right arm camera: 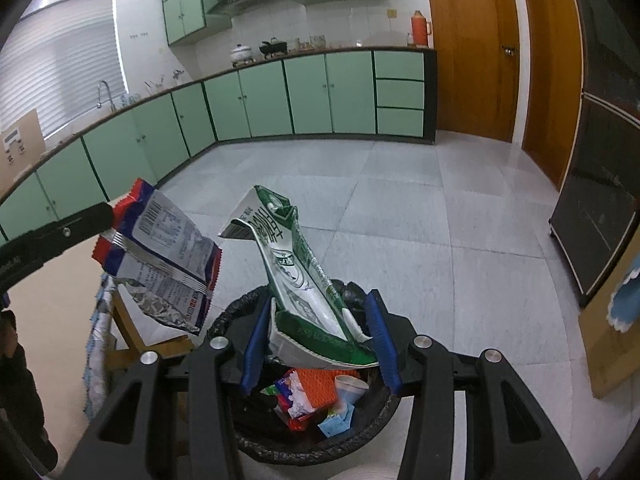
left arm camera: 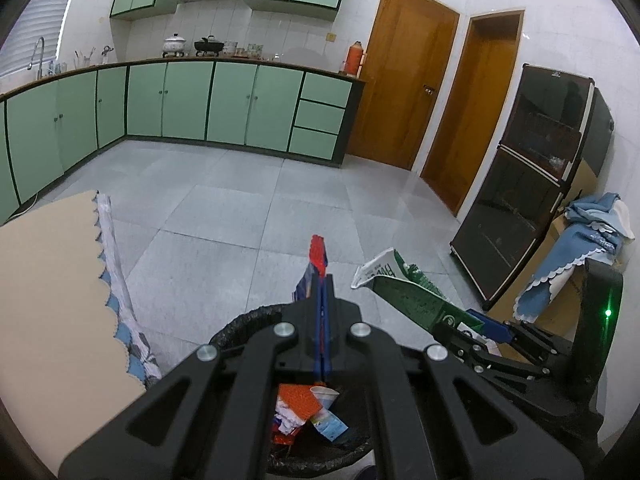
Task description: Collect trash
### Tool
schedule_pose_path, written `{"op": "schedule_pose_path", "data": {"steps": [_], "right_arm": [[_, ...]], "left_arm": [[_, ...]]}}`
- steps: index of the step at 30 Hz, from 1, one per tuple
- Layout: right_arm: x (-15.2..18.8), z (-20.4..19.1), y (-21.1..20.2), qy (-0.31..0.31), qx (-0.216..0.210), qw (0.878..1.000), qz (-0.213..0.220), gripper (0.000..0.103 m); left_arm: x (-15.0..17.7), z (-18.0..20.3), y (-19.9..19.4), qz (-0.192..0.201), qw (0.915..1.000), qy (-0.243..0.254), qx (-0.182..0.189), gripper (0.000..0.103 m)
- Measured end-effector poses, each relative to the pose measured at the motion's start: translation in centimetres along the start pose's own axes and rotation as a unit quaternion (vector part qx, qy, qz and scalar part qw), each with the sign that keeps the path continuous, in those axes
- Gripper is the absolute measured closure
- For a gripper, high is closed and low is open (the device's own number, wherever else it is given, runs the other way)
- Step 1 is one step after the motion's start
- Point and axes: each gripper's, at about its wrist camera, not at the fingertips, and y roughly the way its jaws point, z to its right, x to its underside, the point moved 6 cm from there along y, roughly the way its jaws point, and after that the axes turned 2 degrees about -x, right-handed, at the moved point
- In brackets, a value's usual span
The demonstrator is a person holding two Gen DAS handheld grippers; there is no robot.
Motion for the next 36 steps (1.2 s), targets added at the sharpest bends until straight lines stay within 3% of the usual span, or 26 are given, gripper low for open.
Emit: {"op": "schedule_pose_path", "data": {"steps": [7, 11, 13, 18, 21, 30, 36], "right_arm": [[-0.2, 0.2, 0.9, 0.002, -0.009, 1.0, 0.009, 0.044], [-0.9, 0.3, 0.8, 0.008, -0.008, 1.0, 0.016, 0.04], [-1.2, 0.4, 0.5, 0.011, -0.003, 1.0, 0.022, 0.032], [-1.8, 0.8, -0.5, 0.016, 0.012, 0.999, 0.039, 0.011], [-2.3, 0.9, -1.3, 0.017, 0.019, 0.999, 0.047, 0.007], [-3.5, -0.1, -3.8, 0.018, -0.004, 0.998, 0.061, 0.006], [-3.6, -2.2, -5.9, 0.011, -0.023, 0.997, 0.069, 0.006]], "left_arm": [[0.6, 0.0, 1.8, -0.013, 0.9998, -0.005, -0.011, 0.1], [0.8, -0.1, 2.3, -0.018, 0.9997, -0.003, -0.016, 0.081], [0.9, -0.2, 2.4, -0.019, 0.9997, -0.004, -0.017, 0.078], [0.6, -0.7, 1.9, -0.012, 0.9997, -0.01, -0.021, 0.055], [0.3, -1.2, 1.2, -0.006, 0.9996, -0.015, -0.023, 0.042], [-0.8, -2.9, -2.7, 0.017, 0.9982, -0.017, -0.055, 0.023], [-1.1, -3.6, -5.9, 0.027, 0.9951, -0.007, -0.095, 0.018]]}}
